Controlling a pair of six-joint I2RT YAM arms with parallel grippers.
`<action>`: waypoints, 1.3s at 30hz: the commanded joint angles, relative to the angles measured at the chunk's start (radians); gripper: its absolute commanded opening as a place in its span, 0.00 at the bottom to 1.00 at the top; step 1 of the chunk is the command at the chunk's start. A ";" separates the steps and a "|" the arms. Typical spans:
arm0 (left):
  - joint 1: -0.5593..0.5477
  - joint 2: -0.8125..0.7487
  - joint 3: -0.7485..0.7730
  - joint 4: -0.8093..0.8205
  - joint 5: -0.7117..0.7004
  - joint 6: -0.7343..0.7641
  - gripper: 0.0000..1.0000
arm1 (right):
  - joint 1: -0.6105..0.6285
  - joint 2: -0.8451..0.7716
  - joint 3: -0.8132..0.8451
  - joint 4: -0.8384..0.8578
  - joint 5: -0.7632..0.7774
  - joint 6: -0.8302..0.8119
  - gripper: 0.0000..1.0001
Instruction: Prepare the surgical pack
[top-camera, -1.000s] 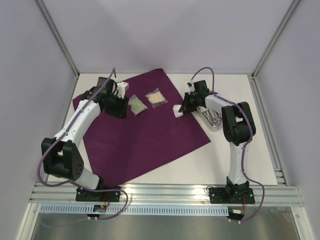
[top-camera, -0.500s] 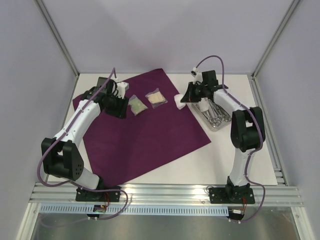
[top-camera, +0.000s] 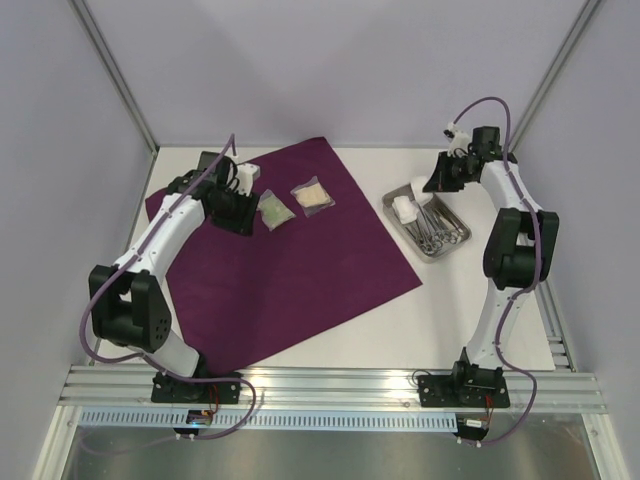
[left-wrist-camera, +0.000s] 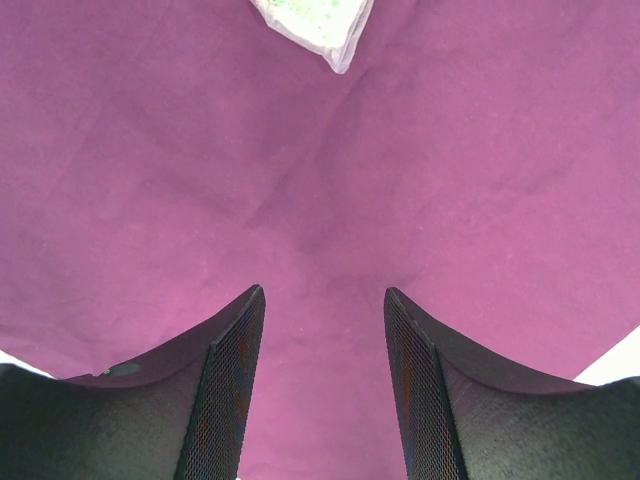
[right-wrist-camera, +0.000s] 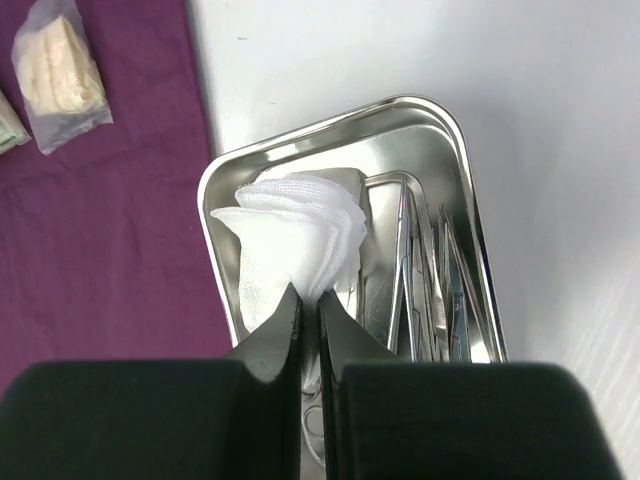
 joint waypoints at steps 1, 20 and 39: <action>0.000 0.021 0.045 -0.010 -0.010 0.020 0.60 | -0.011 0.060 0.065 -0.050 -0.047 -0.070 0.00; -0.001 0.086 0.051 -0.002 -0.020 0.015 0.60 | -0.015 0.240 0.144 -0.032 0.071 -0.088 0.02; 0.000 0.079 0.053 -0.007 -0.010 0.015 0.60 | 0.038 0.232 0.184 -0.061 0.226 -0.160 0.42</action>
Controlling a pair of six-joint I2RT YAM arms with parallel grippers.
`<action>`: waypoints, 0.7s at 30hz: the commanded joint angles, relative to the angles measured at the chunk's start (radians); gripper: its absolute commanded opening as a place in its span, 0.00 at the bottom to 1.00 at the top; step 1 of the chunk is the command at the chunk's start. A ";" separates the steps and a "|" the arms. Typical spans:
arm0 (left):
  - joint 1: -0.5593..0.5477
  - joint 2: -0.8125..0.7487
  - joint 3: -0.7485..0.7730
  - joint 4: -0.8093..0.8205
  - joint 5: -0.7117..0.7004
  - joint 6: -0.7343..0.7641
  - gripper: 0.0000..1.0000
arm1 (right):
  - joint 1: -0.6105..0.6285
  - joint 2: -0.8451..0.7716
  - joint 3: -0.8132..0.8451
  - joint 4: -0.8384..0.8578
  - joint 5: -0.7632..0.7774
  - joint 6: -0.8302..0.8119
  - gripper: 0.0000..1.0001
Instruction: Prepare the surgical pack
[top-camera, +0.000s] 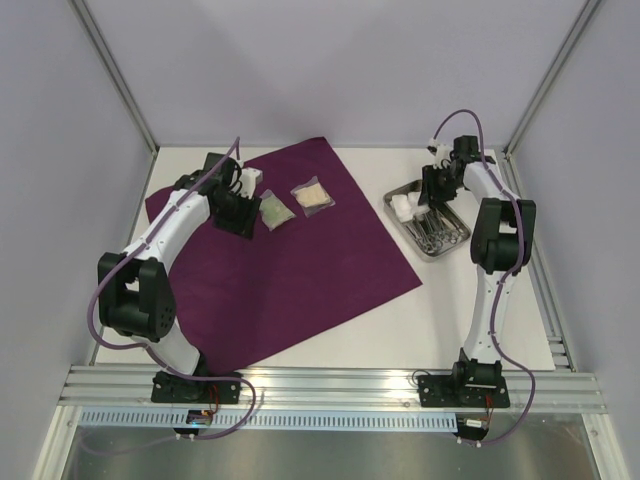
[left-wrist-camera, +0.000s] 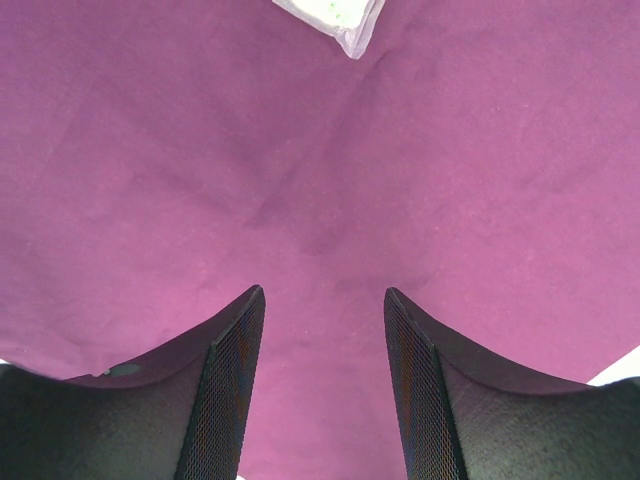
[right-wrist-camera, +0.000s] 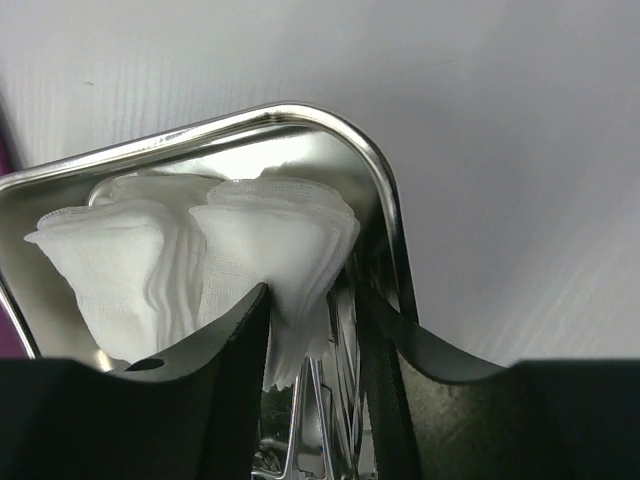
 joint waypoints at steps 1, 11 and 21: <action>0.000 -0.004 0.038 0.000 0.010 0.012 0.60 | -0.001 -0.032 0.030 -0.004 0.046 -0.026 0.43; 0.000 -0.007 0.038 -0.003 0.014 0.008 0.60 | 0.008 -0.164 0.039 -0.029 0.091 -0.019 0.52; -0.001 0.108 0.181 0.109 -0.035 -0.035 0.76 | 0.034 -0.320 -0.066 0.043 0.143 0.128 0.55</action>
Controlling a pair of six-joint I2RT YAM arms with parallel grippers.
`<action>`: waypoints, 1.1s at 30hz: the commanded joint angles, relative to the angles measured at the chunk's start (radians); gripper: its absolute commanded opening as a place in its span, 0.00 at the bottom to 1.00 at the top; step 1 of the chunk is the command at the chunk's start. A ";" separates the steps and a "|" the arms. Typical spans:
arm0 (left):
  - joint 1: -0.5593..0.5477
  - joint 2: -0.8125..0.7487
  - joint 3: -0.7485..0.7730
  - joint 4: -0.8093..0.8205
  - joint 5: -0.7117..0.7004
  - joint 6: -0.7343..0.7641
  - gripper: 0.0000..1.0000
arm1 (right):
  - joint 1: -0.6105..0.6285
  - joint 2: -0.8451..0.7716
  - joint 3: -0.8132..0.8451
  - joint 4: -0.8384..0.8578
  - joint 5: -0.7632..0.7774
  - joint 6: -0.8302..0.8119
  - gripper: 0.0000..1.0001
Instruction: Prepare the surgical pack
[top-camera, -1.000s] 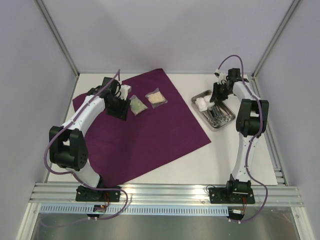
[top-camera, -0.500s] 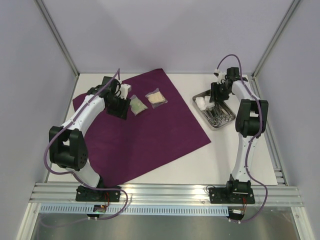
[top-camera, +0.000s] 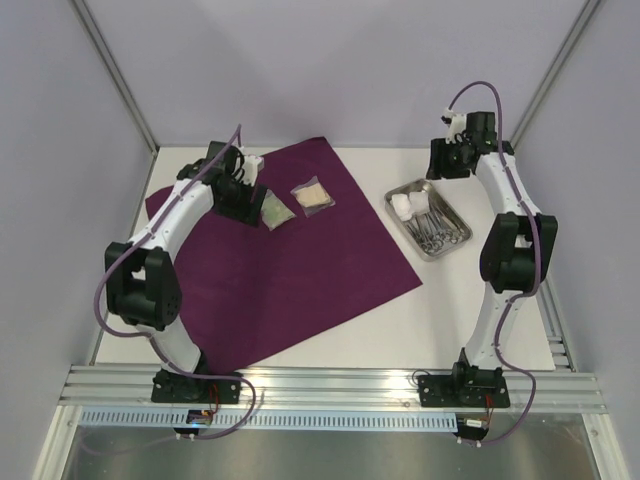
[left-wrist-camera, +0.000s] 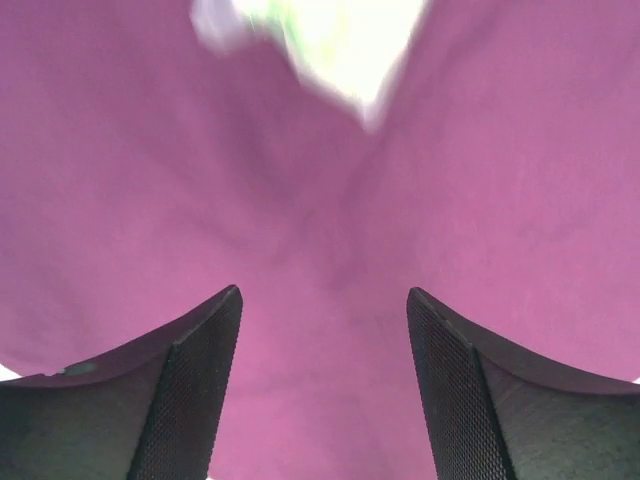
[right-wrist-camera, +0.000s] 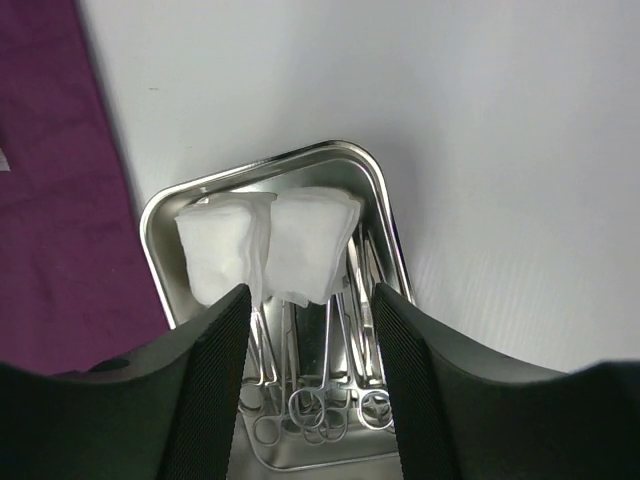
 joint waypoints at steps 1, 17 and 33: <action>-0.007 0.143 0.155 0.097 -0.022 -0.029 0.77 | 0.022 -0.133 -0.080 0.094 0.057 0.112 0.55; -0.044 0.587 0.540 0.048 -0.123 -0.055 0.53 | 0.193 -0.375 -0.453 0.189 0.152 0.226 0.54; -0.044 0.139 0.223 0.054 0.006 -0.069 0.00 | 0.510 -0.561 -0.562 0.407 0.025 0.364 0.64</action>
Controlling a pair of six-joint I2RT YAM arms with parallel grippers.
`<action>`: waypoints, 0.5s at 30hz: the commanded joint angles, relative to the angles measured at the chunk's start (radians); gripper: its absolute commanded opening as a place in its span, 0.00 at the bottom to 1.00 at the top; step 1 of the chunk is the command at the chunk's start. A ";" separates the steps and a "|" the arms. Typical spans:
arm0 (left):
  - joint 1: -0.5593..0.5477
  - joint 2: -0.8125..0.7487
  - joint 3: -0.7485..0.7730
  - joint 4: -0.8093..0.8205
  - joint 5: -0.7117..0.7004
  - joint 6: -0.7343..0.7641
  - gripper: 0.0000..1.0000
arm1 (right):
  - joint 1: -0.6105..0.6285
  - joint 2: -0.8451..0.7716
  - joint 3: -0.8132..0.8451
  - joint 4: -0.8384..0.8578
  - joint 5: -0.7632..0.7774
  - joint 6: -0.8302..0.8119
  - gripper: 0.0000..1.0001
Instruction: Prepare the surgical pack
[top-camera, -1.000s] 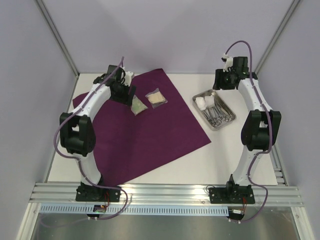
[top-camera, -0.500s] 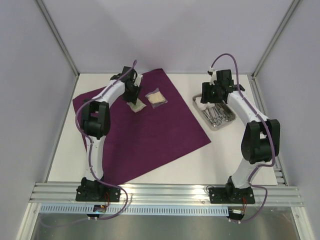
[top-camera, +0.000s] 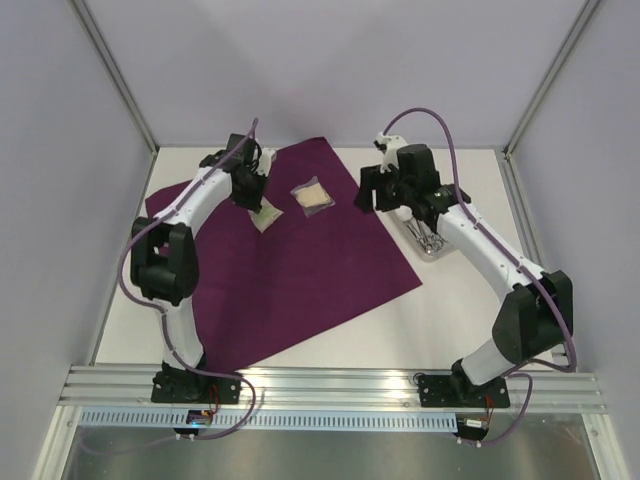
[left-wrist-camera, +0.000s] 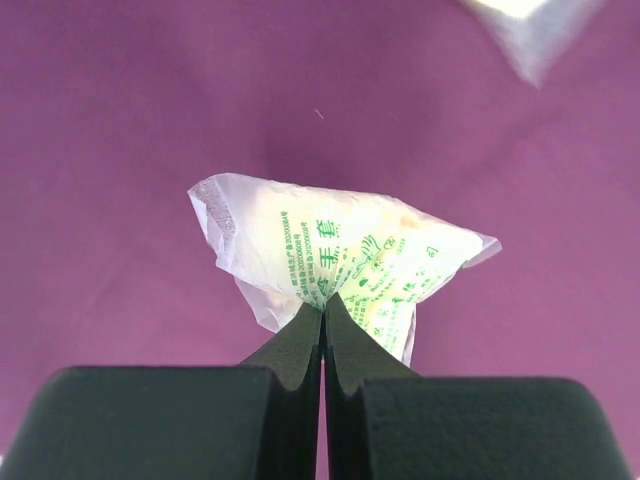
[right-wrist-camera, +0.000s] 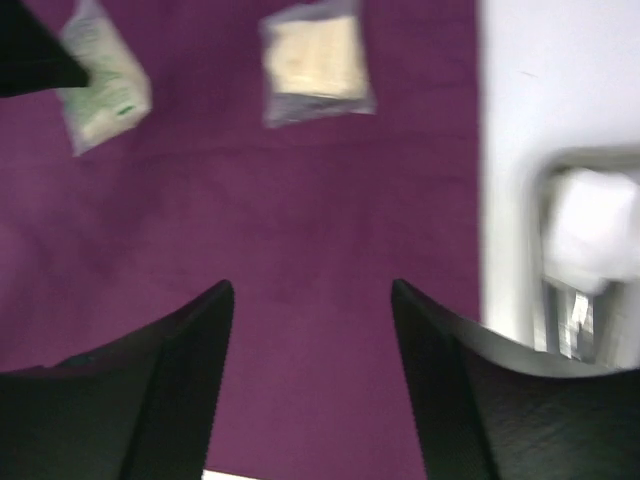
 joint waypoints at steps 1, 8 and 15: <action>0.000 -0.194 -0.039 -0.024 0.081 -0.006 0.00 | 0.091 -0.033 -0.037 0.208 -0.108 0.100 0.69; -0.008 -0.476 -0.169 -0.139 0.163 0.042 0.00 | 0.285 0.069 0.018 0.410 -0.205 0.255 0.96; -0.008 -0.749 -0.278 -0.207 0.195 0.108 0.00 | 0.437 0.148 0.072 0.570 -0.210 0.357 0.94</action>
